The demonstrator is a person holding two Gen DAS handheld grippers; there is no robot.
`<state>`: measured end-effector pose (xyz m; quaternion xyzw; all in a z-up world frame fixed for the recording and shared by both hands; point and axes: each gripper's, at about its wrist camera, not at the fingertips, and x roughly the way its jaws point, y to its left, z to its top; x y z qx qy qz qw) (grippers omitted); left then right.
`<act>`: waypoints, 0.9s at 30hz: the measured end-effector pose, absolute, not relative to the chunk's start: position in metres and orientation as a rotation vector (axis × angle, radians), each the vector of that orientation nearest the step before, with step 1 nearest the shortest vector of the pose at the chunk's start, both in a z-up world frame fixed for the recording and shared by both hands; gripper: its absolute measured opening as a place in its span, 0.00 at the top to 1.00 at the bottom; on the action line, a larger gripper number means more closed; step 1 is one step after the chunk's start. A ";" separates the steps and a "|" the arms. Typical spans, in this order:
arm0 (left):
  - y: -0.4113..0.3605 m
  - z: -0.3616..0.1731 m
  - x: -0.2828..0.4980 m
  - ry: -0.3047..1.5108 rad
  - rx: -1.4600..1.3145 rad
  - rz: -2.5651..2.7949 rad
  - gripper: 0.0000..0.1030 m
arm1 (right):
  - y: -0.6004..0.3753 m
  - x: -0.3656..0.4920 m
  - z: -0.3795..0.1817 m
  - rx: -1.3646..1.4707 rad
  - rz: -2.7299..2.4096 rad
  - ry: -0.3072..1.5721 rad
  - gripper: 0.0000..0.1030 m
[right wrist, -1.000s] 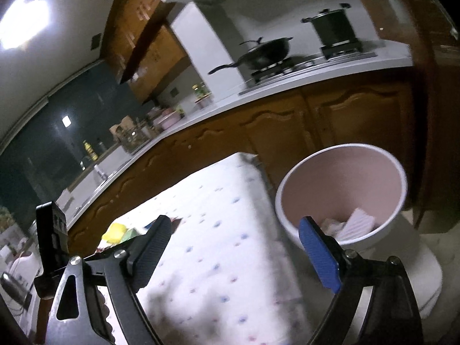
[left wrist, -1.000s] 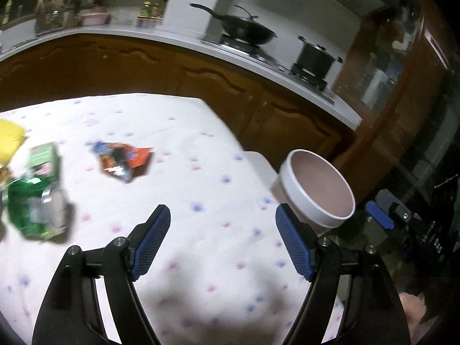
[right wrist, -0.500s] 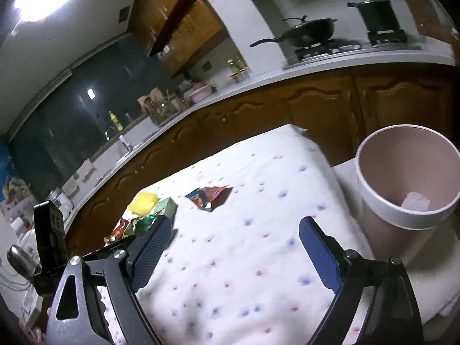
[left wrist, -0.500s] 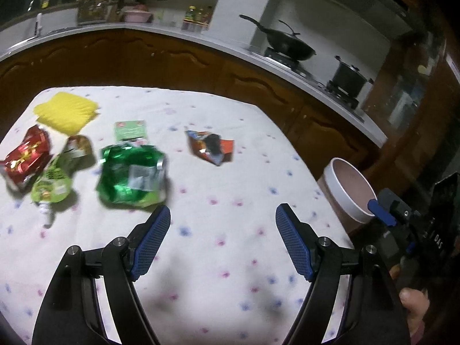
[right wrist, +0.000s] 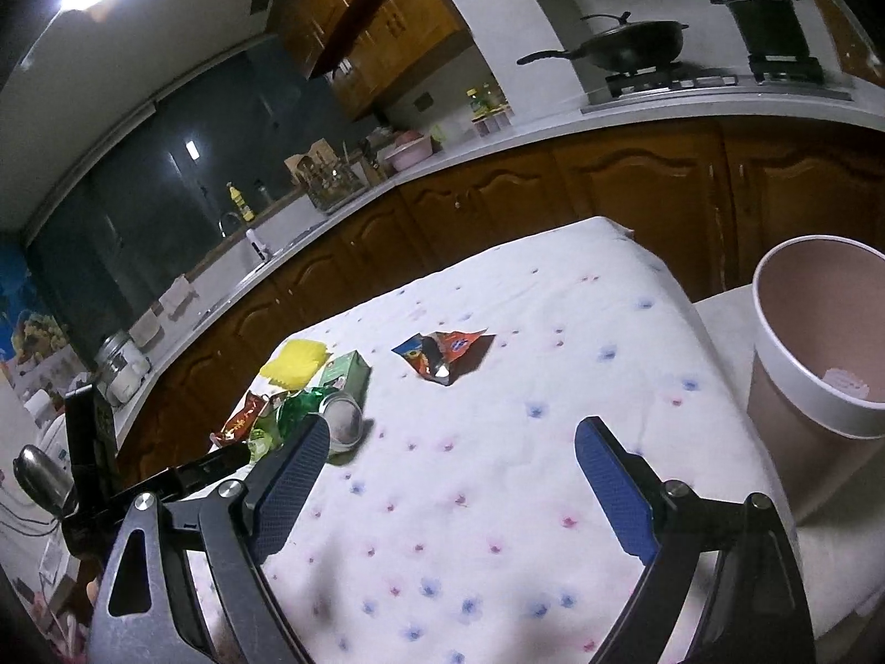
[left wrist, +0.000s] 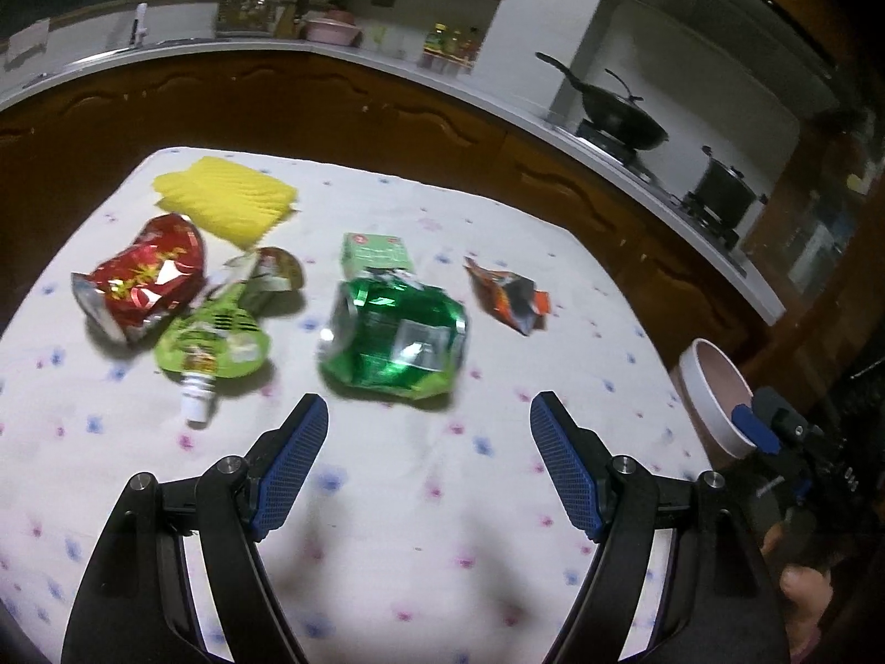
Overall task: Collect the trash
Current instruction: 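Move both open tools back over the remaining trash on the table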
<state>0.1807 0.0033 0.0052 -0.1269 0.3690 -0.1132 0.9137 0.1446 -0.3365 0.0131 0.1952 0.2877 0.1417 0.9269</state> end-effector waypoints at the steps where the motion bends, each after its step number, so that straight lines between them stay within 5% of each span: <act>1: 0.006 0.005 0.181 0.760 -0.263 -0.227 0.25 | -0.335 0.146 0.013 0.400 0.293 0.591 0.11; 20: 0.019 0.003 0.227 0.786 -0.131 -0.179 0.32 | -0.294 0.212 0.001 0.373 0.327 0.657 0.12; 27: 0.012 -0.006 0.248 0.835 -0.088 -0.191 0.45 | -0.272 0.258 -0.014 0.319 0.329 0.727 0.29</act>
